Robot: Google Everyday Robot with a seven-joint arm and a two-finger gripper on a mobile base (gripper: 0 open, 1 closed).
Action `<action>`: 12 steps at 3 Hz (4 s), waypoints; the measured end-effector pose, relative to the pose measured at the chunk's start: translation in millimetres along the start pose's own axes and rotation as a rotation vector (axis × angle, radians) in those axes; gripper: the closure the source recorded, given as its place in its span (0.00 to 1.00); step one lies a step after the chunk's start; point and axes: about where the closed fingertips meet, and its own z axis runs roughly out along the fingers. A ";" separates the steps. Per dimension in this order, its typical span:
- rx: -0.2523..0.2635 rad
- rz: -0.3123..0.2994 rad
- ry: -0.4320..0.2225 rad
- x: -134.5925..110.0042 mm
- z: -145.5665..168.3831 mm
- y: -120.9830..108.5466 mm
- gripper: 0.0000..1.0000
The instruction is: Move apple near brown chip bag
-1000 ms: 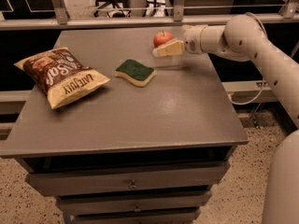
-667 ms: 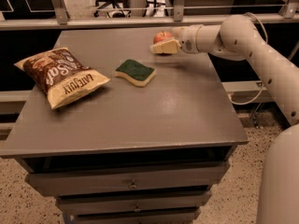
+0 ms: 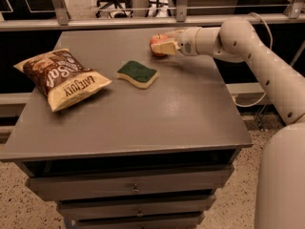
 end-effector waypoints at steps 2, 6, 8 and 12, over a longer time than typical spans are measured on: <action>-0.053 -0.077 -0.031 -52.5 -10.5 25.6 1.00; -0.382 -0.242 0.038 -75.0 71.1 136.2 1.00; -0.452 -0.173 0.053 -54.7 86.5 164.0 1.00; -0.574 -0.177 0.023 -35.6 80.3 182.2 0.04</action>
Offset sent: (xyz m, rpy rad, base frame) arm -0.0362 0.0261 0.0954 -0.0288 -0.1120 0.1148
